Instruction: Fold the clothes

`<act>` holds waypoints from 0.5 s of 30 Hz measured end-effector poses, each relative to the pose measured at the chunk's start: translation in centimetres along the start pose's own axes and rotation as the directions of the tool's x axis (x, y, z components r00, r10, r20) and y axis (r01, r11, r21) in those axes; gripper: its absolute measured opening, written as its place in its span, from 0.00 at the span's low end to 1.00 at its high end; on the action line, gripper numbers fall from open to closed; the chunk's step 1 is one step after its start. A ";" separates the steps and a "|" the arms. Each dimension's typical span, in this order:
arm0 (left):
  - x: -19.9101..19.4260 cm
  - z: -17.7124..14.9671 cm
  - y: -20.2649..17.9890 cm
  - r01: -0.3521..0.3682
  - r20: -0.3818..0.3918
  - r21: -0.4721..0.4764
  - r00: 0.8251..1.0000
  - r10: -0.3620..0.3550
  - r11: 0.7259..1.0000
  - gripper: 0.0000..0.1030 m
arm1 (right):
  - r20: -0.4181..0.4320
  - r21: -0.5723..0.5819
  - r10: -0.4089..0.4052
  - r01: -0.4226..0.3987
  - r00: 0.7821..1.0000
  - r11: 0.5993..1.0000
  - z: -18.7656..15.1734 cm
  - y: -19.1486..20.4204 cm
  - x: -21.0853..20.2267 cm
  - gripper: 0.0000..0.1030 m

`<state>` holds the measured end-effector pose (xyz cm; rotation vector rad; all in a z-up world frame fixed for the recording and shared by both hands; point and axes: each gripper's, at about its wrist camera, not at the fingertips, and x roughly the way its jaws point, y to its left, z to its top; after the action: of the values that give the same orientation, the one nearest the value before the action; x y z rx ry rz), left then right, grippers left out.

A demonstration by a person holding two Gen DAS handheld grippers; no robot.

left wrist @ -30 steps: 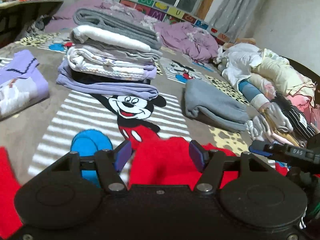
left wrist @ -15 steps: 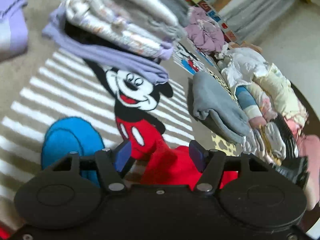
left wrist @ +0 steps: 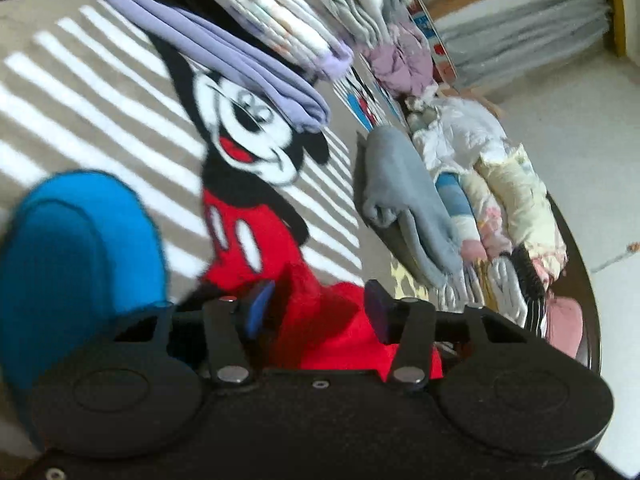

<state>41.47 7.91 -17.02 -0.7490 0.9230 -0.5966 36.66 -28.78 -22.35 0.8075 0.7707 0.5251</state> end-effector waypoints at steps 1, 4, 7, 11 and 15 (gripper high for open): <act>0.3 -0.2 -0.3 -0.002 -0.008 0.017 1.000 0.002 1.000 0.38 | -0.003 -0.003 0.003 -0.003 1.000 1.000 0.0 0.0 0.0 0.52; 0.7 -0.8 -1.1 -0.016 -0.006 0.077 1.000 0.016 0.997 0.24 | -0.011 -0.012 0.009 -0.010 1.000 1.000 -0.2 0.0 0.3 0.41; 0.6 -1.3 -2.1 -0.023 0.027 0.146 0.999 0.019 0.989 0.09 | -0.020 -0.021 0.004 -0.004 1.000 1.000 -0.4 -0.1 0.6 0.20; -0.6 -1.4 -3.3 0.013 0.108 0.222 0.993 -0.037 0.975 0.05 | -0.001 -0.030 0.079 -0.079 0.997 0.996 -0.3 0.0 -0.1 0.15; -1.7 -1.0 -2.9 0.011 0.178 0.221 0.983 -0.051 0.975 0.05 | 0.118 -0.039 0.196 -0.193 0.974 0.980 0.5 0.3 -2.8 0.13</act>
<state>39.35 7.11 -14.34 -0.6087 0.6646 -0.6353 35.30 -30.65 -20.75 0.8859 0.5743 0.6540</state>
